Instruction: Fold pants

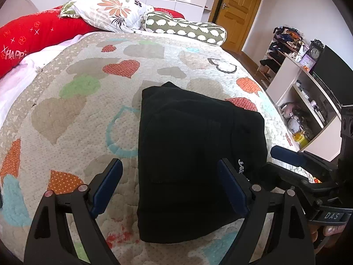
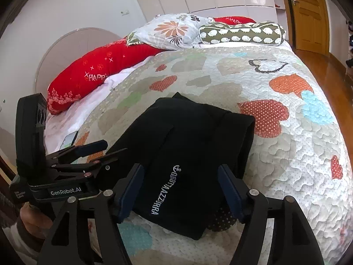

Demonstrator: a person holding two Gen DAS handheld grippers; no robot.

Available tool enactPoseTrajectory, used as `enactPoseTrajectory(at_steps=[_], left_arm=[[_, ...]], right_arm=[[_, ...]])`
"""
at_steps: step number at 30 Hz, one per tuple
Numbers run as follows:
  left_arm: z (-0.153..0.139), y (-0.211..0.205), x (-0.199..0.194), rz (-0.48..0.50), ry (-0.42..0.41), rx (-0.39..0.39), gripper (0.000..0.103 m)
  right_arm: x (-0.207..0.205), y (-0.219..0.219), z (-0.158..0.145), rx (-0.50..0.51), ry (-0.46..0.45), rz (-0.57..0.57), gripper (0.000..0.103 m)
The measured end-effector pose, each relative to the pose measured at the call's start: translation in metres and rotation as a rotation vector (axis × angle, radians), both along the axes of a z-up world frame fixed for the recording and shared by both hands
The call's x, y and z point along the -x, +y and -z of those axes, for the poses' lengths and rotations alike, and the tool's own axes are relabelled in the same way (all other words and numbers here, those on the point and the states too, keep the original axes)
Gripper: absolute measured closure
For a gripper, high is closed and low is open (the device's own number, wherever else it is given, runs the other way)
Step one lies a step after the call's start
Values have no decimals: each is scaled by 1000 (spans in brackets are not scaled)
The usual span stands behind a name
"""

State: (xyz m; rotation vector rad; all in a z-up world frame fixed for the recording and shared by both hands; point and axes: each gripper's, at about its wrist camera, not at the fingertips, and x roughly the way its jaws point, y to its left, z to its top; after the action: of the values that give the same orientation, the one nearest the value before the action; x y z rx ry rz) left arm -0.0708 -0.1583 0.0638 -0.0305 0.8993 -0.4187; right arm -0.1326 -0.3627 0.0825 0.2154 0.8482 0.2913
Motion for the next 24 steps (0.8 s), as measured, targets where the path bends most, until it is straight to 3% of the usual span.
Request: enactPoseTrajectory(at_steps=[17,24], left_arm=[[-1,22,-14,-15,38,60,15],[10,45,-31,19,113,173,13]], right_arm=[[-9,-26,10,-18,25,81,22],[-15,-44,24,-55,53,115,21]])
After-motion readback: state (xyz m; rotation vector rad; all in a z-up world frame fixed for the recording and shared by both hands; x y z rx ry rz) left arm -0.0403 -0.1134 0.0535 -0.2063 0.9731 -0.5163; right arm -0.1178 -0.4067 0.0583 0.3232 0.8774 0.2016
